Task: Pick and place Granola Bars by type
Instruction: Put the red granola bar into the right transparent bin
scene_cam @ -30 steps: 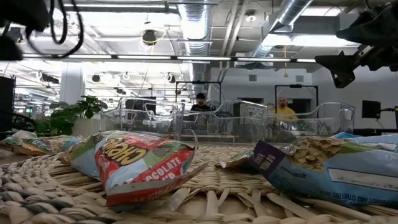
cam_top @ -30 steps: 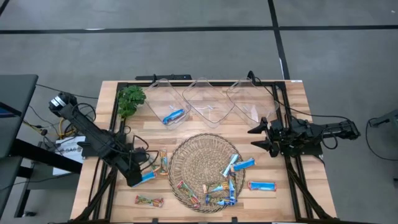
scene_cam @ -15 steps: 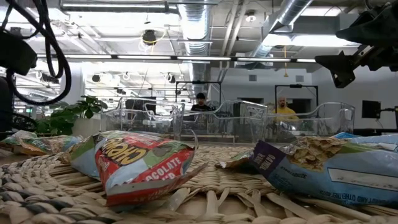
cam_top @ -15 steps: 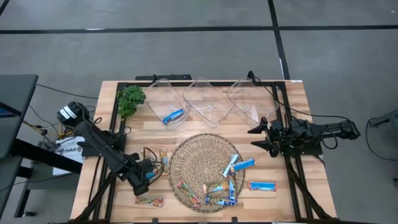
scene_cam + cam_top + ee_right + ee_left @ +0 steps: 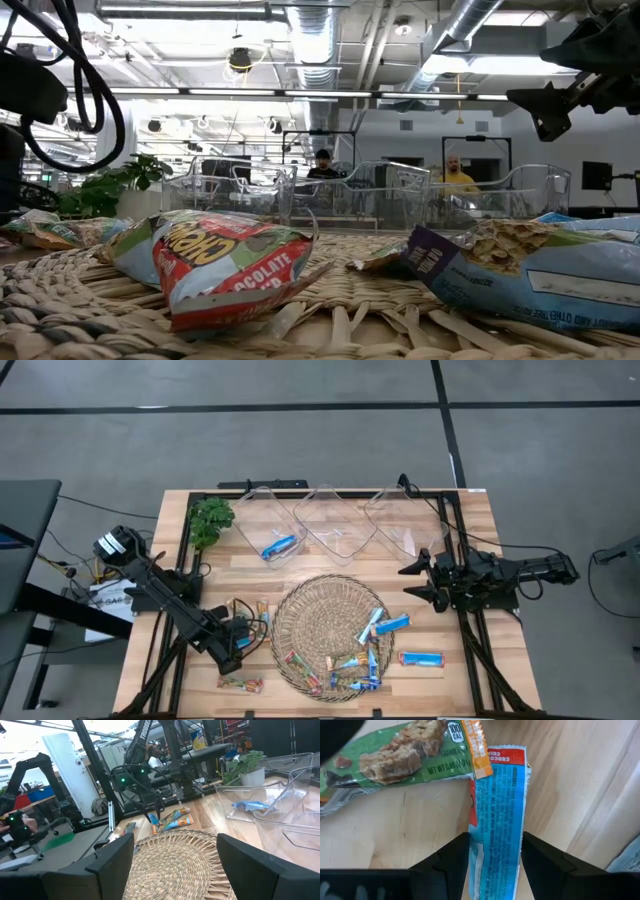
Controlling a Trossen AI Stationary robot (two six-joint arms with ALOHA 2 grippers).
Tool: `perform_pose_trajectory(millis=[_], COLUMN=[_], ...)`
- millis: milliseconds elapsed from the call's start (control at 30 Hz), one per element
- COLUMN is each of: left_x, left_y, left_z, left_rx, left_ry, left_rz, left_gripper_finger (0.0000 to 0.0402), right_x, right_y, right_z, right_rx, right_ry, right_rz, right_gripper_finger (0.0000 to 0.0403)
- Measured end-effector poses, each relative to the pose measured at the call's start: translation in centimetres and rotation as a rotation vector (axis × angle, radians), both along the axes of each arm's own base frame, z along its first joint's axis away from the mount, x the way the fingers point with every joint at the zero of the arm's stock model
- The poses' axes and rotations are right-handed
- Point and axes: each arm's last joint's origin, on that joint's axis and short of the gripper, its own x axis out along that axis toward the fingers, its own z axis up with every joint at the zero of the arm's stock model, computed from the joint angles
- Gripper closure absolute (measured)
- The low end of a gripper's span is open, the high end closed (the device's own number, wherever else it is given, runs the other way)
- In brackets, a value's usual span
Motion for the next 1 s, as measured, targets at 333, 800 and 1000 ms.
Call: perform_pose_trajectory(millis=[333,800,1000], left_x=[0.0,1.6,3.7], left_y=[0.0,-1.4,-1.2], left_z=[0.0,0.6,1.4], left_rx=[0.003,-0.120,-0.089], left_ry=[-0.002,-0.189,-0.401], left_rz=[0.001,-0.104,-0.180], left_gripper_finger=[0.0304,0.0381,0.0381], right_x=[0.0,0.0,0.0], right_y=[0.0,0.0,0.0], right_z=[0.0,0.0,0.0], right_rx=[0.000,0.000,0.000], right_ry=[0.000,-0.001,-0.001], right_rz=[0.001,0.001,0.001], right_gripper_finger=[0.0123,0.0123,0.0123])
